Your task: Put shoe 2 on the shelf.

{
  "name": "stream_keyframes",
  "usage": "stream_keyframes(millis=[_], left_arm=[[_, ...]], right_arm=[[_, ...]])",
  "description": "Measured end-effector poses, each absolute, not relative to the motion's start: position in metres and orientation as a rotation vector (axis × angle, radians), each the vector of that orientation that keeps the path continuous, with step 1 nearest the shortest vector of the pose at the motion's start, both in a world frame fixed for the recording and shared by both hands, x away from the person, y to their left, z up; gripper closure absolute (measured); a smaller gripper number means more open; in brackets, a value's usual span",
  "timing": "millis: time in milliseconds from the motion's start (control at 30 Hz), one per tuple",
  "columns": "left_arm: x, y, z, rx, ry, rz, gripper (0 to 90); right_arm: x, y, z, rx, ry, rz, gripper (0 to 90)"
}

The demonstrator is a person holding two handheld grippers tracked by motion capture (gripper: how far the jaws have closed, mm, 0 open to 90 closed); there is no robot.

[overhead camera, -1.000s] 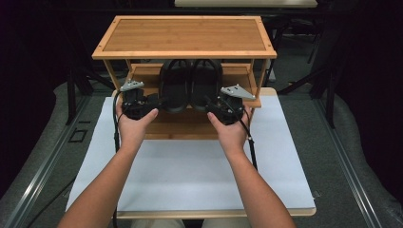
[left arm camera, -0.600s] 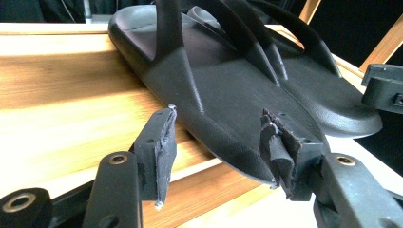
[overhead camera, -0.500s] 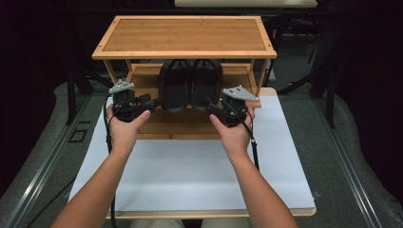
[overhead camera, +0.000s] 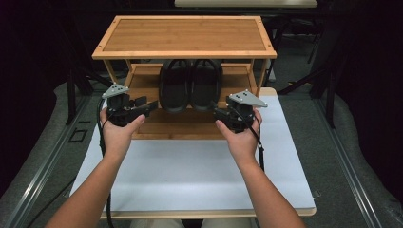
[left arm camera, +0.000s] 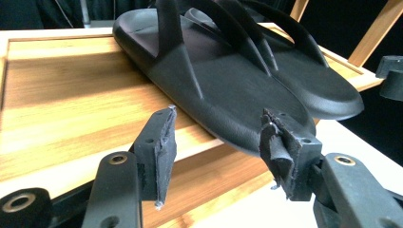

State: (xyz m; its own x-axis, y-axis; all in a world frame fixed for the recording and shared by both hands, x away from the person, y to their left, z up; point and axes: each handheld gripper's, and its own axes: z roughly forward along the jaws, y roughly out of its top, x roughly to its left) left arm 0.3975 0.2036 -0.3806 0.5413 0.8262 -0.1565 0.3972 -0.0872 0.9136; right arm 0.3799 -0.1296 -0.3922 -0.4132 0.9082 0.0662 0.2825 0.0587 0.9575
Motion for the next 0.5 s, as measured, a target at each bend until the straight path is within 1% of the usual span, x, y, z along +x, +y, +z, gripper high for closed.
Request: stream_keyframes(millis=[500], left_arm=[[0.351,0.228,-0.385,1.683,0.975,0.532,44.9]], right_arm=[[0.332,-0.154,-0.400,1.114,1.785,1.370,40.6]])
